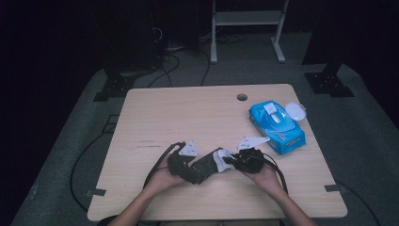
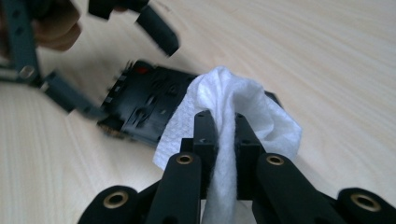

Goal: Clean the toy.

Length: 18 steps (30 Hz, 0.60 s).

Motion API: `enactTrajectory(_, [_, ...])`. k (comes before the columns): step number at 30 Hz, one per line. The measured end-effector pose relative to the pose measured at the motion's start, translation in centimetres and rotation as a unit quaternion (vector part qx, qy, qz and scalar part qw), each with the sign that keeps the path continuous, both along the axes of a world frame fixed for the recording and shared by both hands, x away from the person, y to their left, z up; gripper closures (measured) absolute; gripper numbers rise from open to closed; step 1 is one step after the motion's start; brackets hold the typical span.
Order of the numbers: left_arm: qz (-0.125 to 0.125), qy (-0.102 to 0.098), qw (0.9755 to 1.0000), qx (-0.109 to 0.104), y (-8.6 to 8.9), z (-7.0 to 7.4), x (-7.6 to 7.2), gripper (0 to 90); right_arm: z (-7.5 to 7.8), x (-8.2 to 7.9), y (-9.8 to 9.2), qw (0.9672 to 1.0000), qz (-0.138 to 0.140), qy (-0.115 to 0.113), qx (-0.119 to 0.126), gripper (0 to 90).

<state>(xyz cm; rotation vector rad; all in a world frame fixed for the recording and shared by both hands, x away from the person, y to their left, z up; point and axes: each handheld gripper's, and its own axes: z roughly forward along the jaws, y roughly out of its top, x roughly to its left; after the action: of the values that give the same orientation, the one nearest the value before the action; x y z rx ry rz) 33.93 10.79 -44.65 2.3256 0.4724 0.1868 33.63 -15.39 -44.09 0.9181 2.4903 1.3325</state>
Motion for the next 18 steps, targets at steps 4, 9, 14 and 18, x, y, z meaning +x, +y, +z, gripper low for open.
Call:
enactTrajectory(4, [0.000,0.016,0.9999,0.001,-0.2,-0.3,-0.4,9.3,-0.2,1.4,0.3,0.9998,-0.015,0.012,0.005,82.7])
enactTrajectory(9, [-0.010,-0.002,0.9992,0.039,-1.0,-0.8,-0.8,9.6,-1.0,2.3,1.0,0.9994,-0.007,0.028,-0.019,82.8])
enactTrajectory(14, [0.001,-0.013,0.9989,0.045,-0.9,-0.7,-0.2,12.2,-1.1,1.7,1.2,0.9991,0.007,0.028,-0.033,82.8])
enactTrajectory(18, [0.016,-0.012,0.9990,0.039,-0.5,-0.6,1.0,13.5,-1.0,1.2,1.1,0.9987,0.009,0.028,-0.043,82.8])
